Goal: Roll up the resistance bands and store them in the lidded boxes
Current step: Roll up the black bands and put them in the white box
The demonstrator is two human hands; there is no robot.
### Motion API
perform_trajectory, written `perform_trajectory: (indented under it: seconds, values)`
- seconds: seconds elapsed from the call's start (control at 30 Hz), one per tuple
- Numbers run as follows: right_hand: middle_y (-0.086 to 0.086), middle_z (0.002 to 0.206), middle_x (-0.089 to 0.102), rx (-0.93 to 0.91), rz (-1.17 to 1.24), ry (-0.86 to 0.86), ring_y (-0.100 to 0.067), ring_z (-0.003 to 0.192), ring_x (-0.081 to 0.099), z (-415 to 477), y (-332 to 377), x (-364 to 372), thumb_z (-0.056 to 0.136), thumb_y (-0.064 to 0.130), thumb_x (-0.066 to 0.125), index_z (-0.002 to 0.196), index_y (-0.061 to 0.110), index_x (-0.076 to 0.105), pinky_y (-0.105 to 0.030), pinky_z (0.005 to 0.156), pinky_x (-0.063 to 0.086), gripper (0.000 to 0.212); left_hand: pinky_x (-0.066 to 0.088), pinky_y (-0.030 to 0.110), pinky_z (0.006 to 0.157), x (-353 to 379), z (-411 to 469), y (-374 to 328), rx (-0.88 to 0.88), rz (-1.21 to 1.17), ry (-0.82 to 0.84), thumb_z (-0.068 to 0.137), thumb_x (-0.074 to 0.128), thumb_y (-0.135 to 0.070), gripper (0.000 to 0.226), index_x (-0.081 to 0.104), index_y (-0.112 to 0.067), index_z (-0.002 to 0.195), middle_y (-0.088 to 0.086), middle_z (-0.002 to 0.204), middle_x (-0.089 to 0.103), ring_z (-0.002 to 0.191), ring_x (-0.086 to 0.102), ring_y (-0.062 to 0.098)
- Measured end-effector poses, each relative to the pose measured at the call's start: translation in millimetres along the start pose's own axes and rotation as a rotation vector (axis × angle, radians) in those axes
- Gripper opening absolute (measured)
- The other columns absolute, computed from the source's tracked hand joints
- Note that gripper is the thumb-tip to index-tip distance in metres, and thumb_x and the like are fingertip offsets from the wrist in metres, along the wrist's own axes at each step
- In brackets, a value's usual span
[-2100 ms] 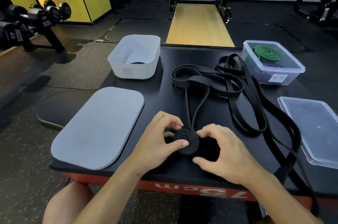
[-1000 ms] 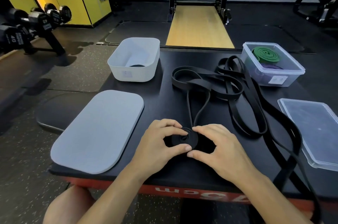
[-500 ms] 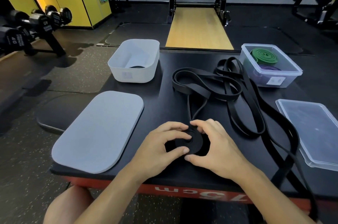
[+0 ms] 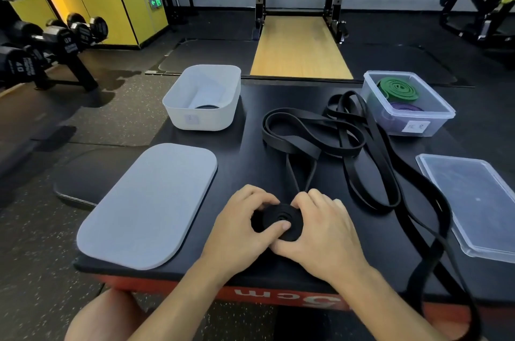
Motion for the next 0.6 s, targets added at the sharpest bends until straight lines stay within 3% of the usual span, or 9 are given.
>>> perform_trajectory:
  seconds: [0.13, 0.2, 0.27, 0.4, 0.6]
  values:
    - [0.015, 0.089, 0.046, 0.091, -0.035, -0.020, -0.010, 0.082, 0.048, -3.4, 6.7, 3.1, 0.066, 0.084, 0.052, 0.095, 0.031, 0.046, -0.029, 0.082, 0.041, 0.061, 0.045, 0.014, 0.079, -0.9, -0.5, 4.5, -0.074, -0.017, -0.048, 0.081, 0.084, -0.042, 0.026, 0.069, -0.041, 0.103, -0.022, 0.100, 0.064, 0.098, 0.059, 0.006]
    - [0.019, 0.104, 0.051, 0.080, 0.044, -0.004, -0.008, 0.094, 0.050, -6.0, 4.0, 2.8, 0.065, 0.088, 0.058, 0.115, 0.032, 0.047, -0.029, 0.092, 0.043, 0.076, 0.047, 0.016, 0.081, -2.7, -0.7, 7.5, -0.099, -0.067, -0.054, 0.079, 0.087, -0.040, 0.029, 0.070, -0.041, 0.103, -0.023, 0.099, 0.066, 0.098, 0.061, 0.006]
    - [0.026, 0.125, 0.044, 0.036, 0.127, 0.108, 0.000, 0.112, 0.042, -8.9, -7.1, 0.4, 0.068, 0.085, 0.065, 0.143, 0.036, 0.034, -0.026, 0.106, 0.037, 0.095, 0.049, 0.016, 0.083, -3.3, -0.5, 9.4, -0.121, -0.099, -0.047, 0.078, 0.089, -0.039, 0.033, 0.070, -0.042, 0.104, -0.023, 0.100, 0.068, 0.099, 0.063, 0.005]
    - [0.031, 0.111, 0.035, -0.084, 0.108, 0.300, 0.003, 0.112, 0.036, -10.7, -23.3, -11.4, 0.080, 0.076, 0.059, 0.156, 0.048, 0.021, -0.025, 0.107, 0.037, 0.089, 0.049, 0.016, 0.085, -2.7, -0.6, 9.9, -0.141, -0.138, -0.037, 0.078, 0.090, -0.037, 0.036, 0.068, -0.043, 0.105, -0.024, 0.101, 0.069, 0.101, 0.065, 0.006]
    - [0.024, 0.100, 0.035, -0.124, 0.064, 0.318, -0.002, 0.105, 0.041, 3.3, -13.4, -8.0, 0.079, 0.074, 0.058, 0.155, 0.055, 0.018, -0.026, 0.094, 0.042, 0.088, 0.052, 0.024, 0.089, -2.7, -0.4, 10.0, -0.151, -0.186, -0.013, 0.080, 0.090, -0.034, 0.031, 0.067, -0.038, 0.100, -0.019, 0.100, 0.072, 0.100, 0.066, 0.007]
Point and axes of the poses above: each hand's wrist, its own z-axis towards the middle knuckle, its own x-axis out of the palm, y = z × x, the point moved 5 cm from there along z, towards the middle knuckle
